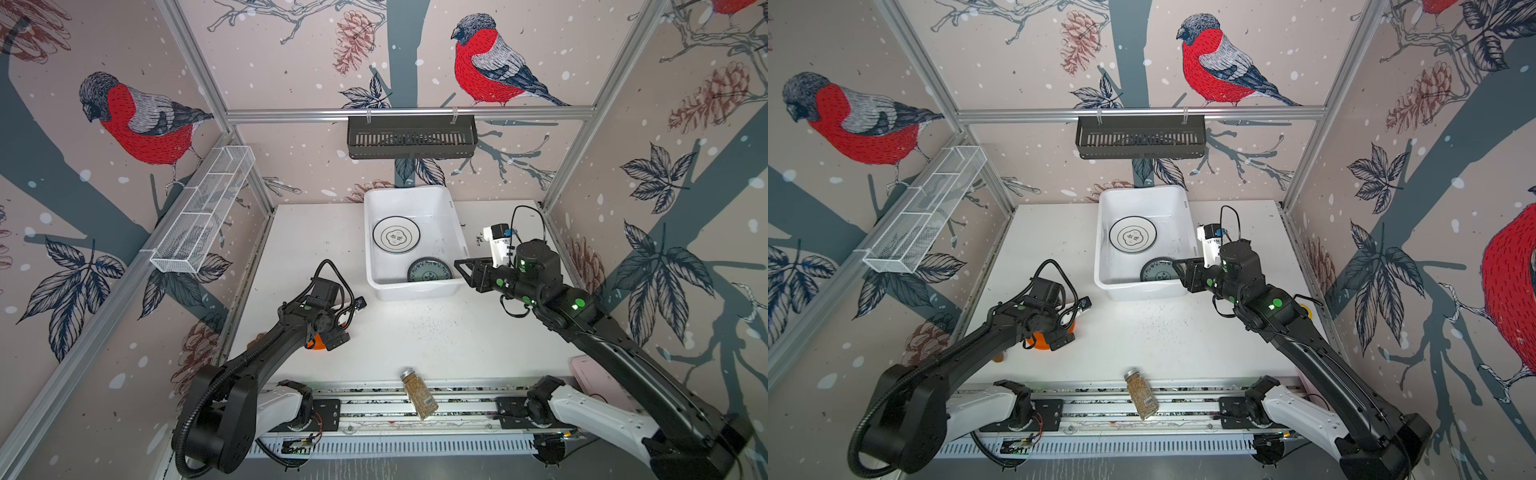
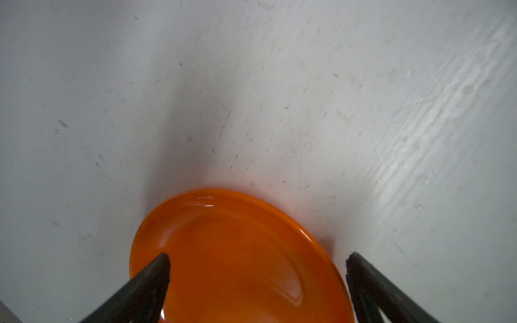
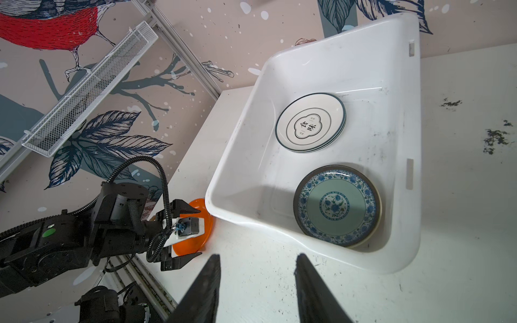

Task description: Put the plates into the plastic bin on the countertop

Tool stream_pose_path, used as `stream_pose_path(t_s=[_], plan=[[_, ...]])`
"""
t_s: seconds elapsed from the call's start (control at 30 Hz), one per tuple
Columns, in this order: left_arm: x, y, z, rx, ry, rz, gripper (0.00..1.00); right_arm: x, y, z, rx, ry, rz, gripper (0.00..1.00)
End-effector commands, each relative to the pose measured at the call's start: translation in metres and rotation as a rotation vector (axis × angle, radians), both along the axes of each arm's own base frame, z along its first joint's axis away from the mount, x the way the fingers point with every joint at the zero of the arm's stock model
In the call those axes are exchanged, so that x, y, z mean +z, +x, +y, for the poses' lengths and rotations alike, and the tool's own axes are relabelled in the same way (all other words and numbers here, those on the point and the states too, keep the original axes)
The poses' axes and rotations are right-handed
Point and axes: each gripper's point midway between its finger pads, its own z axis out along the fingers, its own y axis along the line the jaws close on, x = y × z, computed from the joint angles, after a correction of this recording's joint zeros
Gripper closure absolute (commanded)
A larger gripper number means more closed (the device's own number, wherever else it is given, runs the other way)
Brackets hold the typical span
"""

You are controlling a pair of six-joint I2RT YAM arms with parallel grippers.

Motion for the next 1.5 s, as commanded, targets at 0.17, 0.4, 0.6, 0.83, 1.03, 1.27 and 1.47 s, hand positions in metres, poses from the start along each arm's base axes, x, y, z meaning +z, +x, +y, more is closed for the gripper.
stream_pose_path(t_s=[0.17, 0.4, 0.6, 0.83, 1.03, 1.27, 1.47], plan=[[0.004, -0.031, 0.010, -0.043, 0.039, 0.068, 0.02, -0.001, 0.001, -0.003, -0.007, -0.018, -0.023, 0.54], [-0.004, -0.046, 0.035, -0.079, 0.122, 0.094, 0.03, -0.003, 0.001, -0.002, 0.003, -0.021, -0.028, 0.54], [-0.012, -0.042, 0.053, -0.042, 0.138, 0.128, 0.03, -0.005, 0.002, -0.002, 0.005, -0.021, -0.030, 0.54], [-0.019, -0.027, 0.067, -0.003, 0.144, 0.116, 0.03, -0.006, 0.005, 0.000, 0.012, -0.021, -0.028, 0.54], [-0.018, -0.005, 0.067, 0.021, 0.123, 0.064, 0.03, -0.007, 0.008, 0.001, 0.012, -0.017, -0.023, 0.54], [-0.020, 0.025, 0.067, 0.053, 0.106, -0.009, 0.03, -0.005, 0.010, 0.000, 0.009, -0.014, -0.022, 0.54], [-0.020, 0.043, 0.061, 0.090, 0.055, 0.000, 0.03, -0.005, 0.011, -0.003, 0.000, -0.017, -0.018, 0.54]])
